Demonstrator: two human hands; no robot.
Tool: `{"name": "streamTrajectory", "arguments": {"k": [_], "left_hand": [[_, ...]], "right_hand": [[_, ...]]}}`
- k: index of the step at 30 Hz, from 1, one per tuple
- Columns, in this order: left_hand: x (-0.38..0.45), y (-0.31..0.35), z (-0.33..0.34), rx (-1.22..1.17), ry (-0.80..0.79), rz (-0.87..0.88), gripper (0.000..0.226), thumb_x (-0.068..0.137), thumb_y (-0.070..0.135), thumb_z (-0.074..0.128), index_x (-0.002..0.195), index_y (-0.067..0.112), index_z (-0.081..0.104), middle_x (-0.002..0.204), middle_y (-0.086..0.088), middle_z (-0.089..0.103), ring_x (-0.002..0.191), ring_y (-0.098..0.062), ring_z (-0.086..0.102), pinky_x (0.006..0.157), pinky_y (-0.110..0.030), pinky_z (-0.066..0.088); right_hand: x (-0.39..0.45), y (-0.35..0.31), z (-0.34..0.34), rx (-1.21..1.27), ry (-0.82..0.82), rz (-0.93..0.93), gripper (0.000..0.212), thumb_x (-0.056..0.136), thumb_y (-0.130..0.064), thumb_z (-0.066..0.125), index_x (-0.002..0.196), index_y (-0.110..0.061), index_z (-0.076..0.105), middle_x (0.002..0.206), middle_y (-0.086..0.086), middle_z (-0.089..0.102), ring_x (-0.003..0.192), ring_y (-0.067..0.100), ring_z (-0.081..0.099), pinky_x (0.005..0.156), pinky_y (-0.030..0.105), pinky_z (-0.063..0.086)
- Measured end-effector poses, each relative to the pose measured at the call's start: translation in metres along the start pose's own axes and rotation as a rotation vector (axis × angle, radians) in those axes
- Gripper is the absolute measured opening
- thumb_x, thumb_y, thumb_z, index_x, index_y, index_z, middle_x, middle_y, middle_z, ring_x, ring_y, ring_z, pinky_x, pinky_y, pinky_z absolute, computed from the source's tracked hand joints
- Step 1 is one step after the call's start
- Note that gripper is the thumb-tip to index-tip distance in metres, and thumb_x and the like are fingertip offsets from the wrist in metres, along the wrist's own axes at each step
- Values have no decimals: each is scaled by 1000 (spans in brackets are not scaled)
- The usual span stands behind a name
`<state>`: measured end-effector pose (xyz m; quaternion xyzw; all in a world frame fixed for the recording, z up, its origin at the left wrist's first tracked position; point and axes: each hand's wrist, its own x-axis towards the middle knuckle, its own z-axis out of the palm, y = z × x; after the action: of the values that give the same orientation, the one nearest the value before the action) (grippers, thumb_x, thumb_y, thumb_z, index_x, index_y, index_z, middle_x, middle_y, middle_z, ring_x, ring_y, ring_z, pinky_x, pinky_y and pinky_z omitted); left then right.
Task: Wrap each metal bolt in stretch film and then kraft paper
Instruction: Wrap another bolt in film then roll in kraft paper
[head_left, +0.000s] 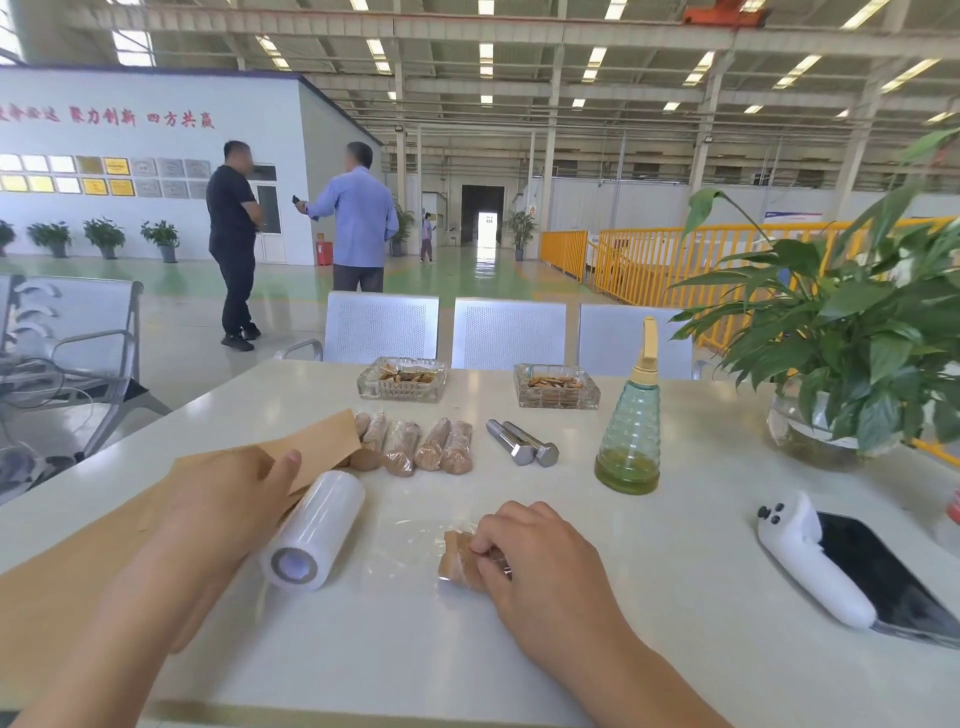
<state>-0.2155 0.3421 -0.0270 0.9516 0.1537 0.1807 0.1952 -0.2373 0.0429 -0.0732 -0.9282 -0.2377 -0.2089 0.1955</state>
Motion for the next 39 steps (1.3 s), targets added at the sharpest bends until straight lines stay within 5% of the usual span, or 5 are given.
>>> {"name": "streamTrajectory", "arguments": {"k": [7,17,24,34,39], "left_hand": [[-31,39,-7,-6,-441,-77,63,76,75,67,108,23,54,73,3,75,70,-17,72,63,-30,61],[-58,62,-64,-608,-151,-98,59,49,71,63,95,34,71,75,-7,72,57,-23,73,76,-44,63],[-65,130,-56,-1030,-310,-6,19,95,41,58,106,27,65,92,-16,77,73,-33,77,79,-46,60],[-65,200,-8,-710,-711,107,29,98,51,50,112,27,55,100,-11,78,96,-29,76,102,-50,47],[-64,208,12,-590,-826,76,23,99,46,52,108,26,55,68,5,74,59,-14,73,95,-48,48]], "right_hand": [[-2,-4,-3,-23,-23,1,10,98,-29,50,97,-33,59,102,-14,56,95,10,44,74,26,33],[-13,-15,-15,-165,-114,-56,56,93,-39,19,121,-31,66,107,-10,60,103,21,40,90,33,40],[-16,-26,-22,-246,-201,-28,30,95,-17,45,121,-21,59,117,-5,54,111,25,37,87,34,31],[-18,-40,-12,-242,-335,170,52,94,-15,48,147,-16,43,148,17,37,137,34,32,118,43,24],[-22,-46,-8,-229,-388,217,77,95,-10,51,162,-7,12,150,23,43,143,36,35,120,46,20]]}}
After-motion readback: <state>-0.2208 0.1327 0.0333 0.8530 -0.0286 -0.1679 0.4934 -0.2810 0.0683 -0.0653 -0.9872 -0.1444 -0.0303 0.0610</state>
